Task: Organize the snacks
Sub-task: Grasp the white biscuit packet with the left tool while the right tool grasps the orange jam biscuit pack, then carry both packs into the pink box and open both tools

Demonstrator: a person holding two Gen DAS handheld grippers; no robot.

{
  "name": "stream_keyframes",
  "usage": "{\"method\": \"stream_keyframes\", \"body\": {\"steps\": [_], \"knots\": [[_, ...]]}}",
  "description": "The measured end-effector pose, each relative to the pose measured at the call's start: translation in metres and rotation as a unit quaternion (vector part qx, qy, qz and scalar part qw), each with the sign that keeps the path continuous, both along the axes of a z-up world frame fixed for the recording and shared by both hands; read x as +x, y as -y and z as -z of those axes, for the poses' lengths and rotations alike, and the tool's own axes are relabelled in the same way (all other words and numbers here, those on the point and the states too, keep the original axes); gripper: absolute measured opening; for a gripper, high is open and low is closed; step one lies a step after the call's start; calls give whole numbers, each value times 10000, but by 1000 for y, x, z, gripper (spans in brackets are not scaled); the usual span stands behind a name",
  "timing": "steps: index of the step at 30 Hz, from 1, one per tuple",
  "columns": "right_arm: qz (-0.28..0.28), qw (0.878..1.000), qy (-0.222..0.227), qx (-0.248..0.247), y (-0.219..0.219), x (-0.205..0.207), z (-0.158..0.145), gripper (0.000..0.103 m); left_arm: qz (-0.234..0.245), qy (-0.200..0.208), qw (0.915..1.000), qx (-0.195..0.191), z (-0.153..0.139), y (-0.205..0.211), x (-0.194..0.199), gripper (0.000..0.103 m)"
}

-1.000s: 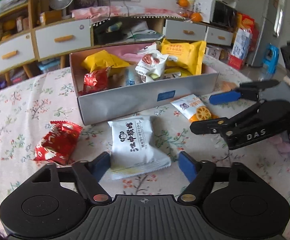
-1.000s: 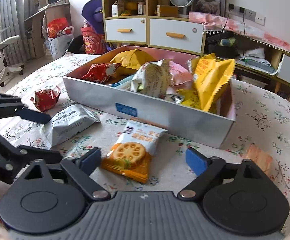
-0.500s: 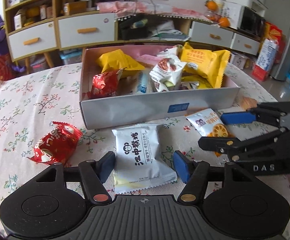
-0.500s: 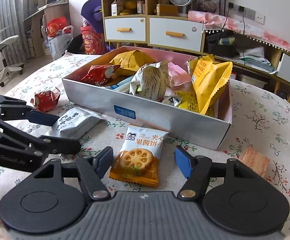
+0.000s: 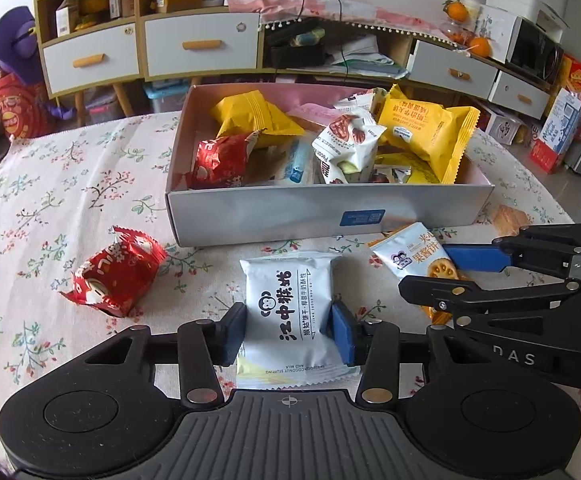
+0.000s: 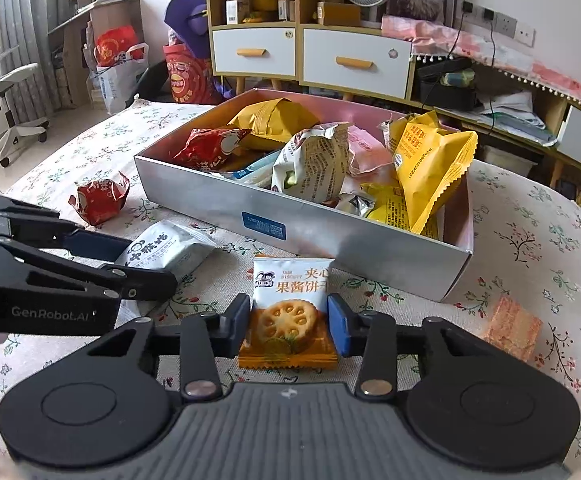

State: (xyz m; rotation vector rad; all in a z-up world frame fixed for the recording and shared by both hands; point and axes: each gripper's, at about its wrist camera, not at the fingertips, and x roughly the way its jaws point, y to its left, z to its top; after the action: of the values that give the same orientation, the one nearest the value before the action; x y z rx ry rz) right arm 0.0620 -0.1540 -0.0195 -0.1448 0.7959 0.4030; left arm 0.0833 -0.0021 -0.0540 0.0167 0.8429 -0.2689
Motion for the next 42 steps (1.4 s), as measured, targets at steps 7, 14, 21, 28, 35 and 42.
{"method": "stream_keyframes", "body": {"steps": [7, 14, 21, 28, 35, 42], "knots": [[36, 10000, -54, 33, -1, -1, -4, 36, -20, -119, 9998, -139, -5, 2, -2, 41], [50, 9999, -29, 116, -2, -4, -11, 36, -130, -182, 9993, -299, -14, -3, -2, 41], [161, 9993, 79, 325, 3, -4, -25, 36, -201, -157, 9986, -465, -28, -6, -4, 41], [609, 9959, 258, 616, 8, 7, -42, 36, -227, 93, 9982, -538, -47, -4, 2, 41], [1206, 9883, 318, 877, 14, 28, -45, 36, -395, 159, 9974, -583, -58, -6, 26, 41], [1533, 9809, 203, 1179, 12, 43, -39, 36, -441, 30, 9974, -574, -55, -1, 63, 41]]}}
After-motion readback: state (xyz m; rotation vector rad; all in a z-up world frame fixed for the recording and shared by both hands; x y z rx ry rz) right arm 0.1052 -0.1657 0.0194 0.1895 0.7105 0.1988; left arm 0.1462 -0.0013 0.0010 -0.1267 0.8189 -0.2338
